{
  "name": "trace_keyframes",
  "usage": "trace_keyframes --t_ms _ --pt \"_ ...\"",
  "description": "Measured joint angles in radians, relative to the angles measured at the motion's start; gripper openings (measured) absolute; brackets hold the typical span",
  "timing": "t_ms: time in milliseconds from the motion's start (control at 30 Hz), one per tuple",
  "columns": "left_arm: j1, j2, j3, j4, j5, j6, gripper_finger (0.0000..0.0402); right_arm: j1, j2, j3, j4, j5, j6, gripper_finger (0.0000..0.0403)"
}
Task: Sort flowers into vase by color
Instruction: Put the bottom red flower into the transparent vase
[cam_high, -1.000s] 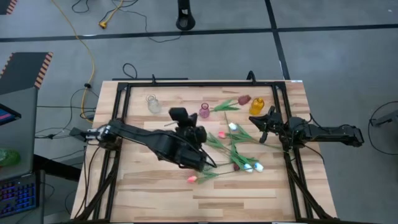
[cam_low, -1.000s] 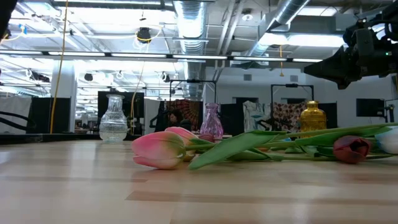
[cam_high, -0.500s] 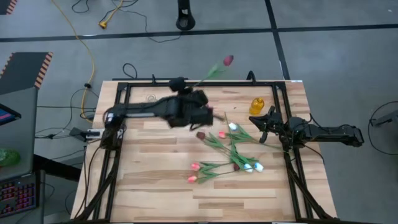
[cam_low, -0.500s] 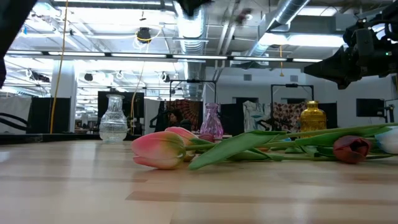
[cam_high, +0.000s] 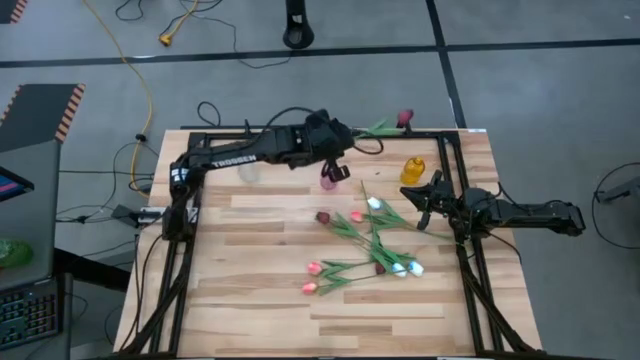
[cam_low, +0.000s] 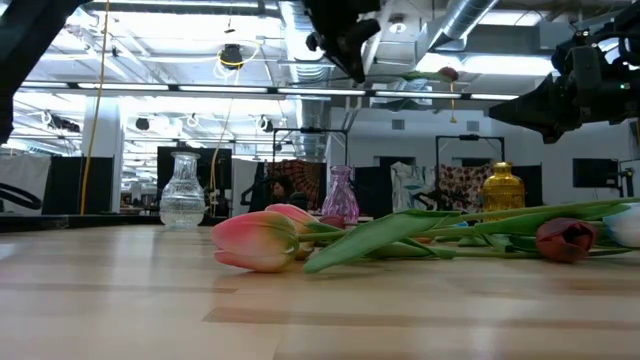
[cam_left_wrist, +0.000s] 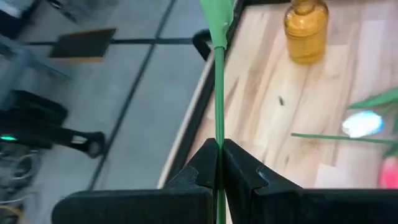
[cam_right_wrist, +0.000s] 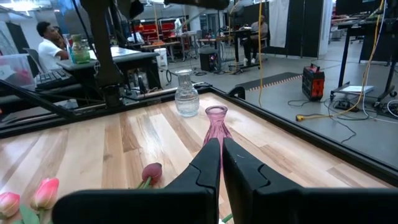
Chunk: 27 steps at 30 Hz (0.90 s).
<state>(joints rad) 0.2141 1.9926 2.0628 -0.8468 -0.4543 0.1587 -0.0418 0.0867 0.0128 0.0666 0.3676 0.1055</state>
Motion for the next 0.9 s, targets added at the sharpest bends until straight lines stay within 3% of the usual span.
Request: trace_keyframes --t_ms 167,267,433,633,767,900 --pt "0.032 -0.033 -0.032 0.011 0.049 -0.013 0.0 0.0 0.0 0.0 0.0 0.0 0.0 0.0047" --pt "0.049 -0.122 -0.148 0.079 0.051 -0.014 0.0 0.0 0.0 0.0 -0.001 0.0 0.0 0.0047" --pt "0.092 -0.373 -0.549 0.37 0.067 -0.017 0.0 0.0 0.0 0.001 -0.002 0.0 0.0 0.0047" --pt "0.16 -0.775 -1.025 0.62 0.145 -0.027 0.0 0.0 0.0 0.001 -0.002 0.0 0.0 0.0047" --pt "0.209 -1.015 -1.254 0.823 0.258 -0.028 0.0 0.0 0.0 0.001 -0.002 0.0 0.0 0.0047" --pt "0.253 -1.183 -1.422 0.967 0.24 -0.067 0.0 0.0 0.0 0.001 -0.002 0.0 0.0 0.0047"
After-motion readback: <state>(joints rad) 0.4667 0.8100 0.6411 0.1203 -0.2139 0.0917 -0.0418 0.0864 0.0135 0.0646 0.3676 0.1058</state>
